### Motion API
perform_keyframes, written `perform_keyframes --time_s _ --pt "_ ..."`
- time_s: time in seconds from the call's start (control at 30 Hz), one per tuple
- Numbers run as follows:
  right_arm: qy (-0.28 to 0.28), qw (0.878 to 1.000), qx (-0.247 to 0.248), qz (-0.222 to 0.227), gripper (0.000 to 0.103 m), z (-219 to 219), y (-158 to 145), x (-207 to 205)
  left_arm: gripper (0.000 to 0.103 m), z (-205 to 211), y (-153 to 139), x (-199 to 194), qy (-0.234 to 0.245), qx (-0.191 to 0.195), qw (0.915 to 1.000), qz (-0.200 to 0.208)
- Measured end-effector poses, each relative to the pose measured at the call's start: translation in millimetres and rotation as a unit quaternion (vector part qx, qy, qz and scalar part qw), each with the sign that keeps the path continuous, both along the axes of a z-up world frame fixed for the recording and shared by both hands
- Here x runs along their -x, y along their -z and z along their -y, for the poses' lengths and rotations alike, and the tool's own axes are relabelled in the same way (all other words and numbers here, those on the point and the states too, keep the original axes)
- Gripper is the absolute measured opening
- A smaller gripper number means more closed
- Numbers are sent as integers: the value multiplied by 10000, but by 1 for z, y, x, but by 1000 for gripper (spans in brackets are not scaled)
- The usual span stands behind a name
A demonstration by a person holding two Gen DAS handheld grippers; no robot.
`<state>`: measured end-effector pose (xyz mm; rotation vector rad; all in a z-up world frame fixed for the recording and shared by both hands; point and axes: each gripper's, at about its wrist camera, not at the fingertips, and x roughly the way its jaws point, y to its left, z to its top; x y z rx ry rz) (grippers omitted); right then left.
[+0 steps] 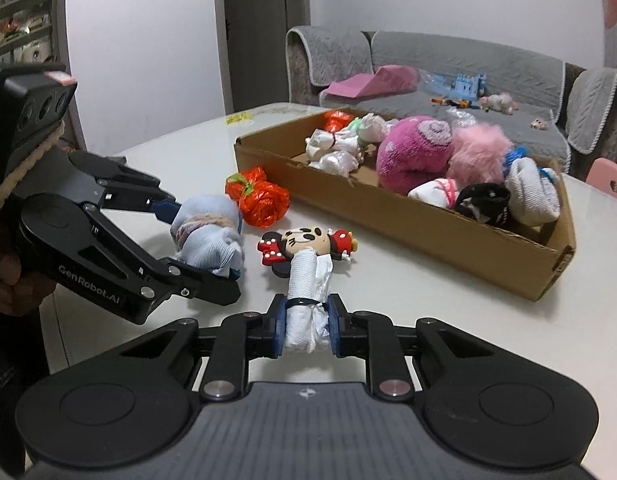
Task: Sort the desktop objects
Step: 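Move the left tool to the sock bundle while the right tool approaches the white bundle, then close the left tool on the light-blue sock bundle while the right tool grasps the white bundle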
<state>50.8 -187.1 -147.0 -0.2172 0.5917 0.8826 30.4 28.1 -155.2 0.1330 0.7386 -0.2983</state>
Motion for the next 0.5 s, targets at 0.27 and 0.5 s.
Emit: perform_keyframes --time_s 0.27,0.5 --pt "132 9998 -127 -7 19 14 -6 5 75 -6 -10 23 -56 -100 9999 12" --pt "335 9988 -350 -45 19 31 -12 4 75 -23 -31 43 -227 -54 9996 156"
